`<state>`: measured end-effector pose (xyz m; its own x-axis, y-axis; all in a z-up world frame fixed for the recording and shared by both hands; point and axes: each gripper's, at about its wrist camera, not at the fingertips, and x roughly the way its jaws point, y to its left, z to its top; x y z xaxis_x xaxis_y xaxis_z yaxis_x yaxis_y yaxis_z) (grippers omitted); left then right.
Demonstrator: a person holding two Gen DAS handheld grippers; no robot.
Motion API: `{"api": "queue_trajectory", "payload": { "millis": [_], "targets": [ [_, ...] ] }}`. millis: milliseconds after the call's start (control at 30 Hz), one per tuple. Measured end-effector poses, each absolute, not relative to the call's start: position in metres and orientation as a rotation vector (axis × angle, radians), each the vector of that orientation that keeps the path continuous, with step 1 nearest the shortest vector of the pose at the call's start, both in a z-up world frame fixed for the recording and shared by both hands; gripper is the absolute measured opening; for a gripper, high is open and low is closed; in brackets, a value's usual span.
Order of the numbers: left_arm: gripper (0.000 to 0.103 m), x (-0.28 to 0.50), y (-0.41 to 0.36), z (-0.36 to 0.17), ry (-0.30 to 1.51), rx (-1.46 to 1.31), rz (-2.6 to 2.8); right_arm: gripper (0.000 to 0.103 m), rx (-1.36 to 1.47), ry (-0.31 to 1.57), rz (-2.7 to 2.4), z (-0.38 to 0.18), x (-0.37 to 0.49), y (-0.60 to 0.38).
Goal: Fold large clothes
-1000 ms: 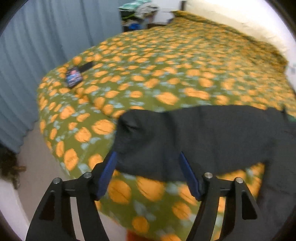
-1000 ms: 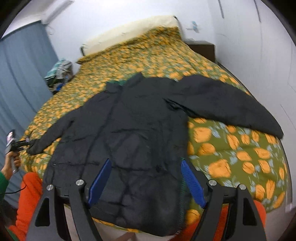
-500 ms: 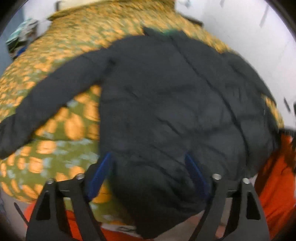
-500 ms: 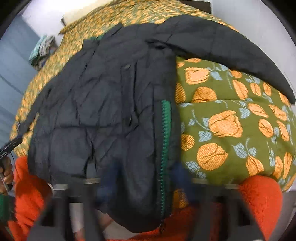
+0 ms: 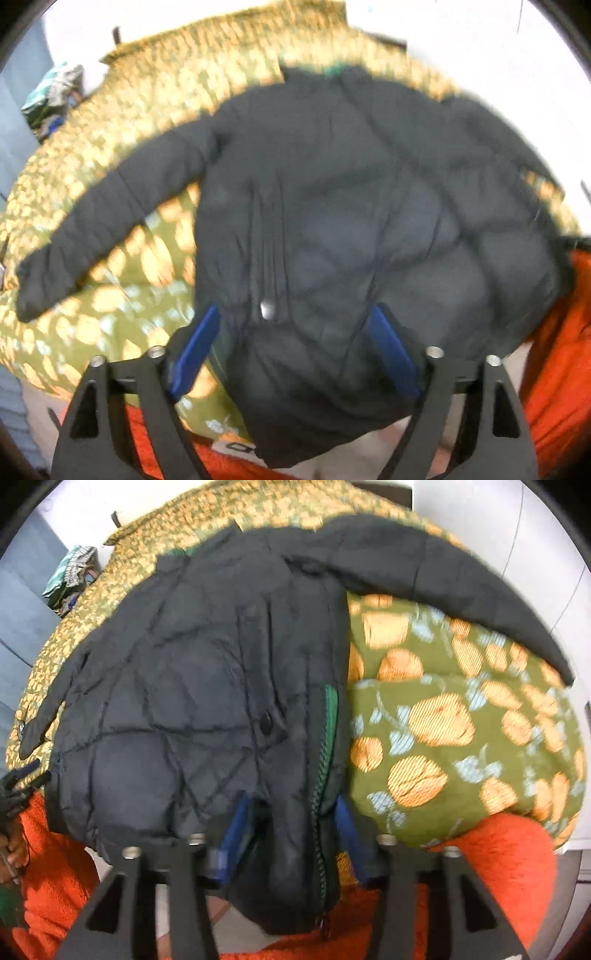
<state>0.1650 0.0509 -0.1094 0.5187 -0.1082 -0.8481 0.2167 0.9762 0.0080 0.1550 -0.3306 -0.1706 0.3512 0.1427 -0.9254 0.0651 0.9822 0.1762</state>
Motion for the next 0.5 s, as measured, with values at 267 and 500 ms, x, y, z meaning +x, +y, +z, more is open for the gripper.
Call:
{"api": "queue_trajectory", "payload": {
  "millis": [267,500],
  "targets": [
    [0.101,0.181,0.04,-0.011,0.775,-0.041,-0.21,0.06,-0.018,0.972,-0.129,-0.083,0.161,-0.308],
    [0.101,0.188,0.031,-0.023,0.742,-0.123,-0.135,0.061,-0.071,0.863,-0.177,-0.045,0.174,-0.283]
  ]
}}
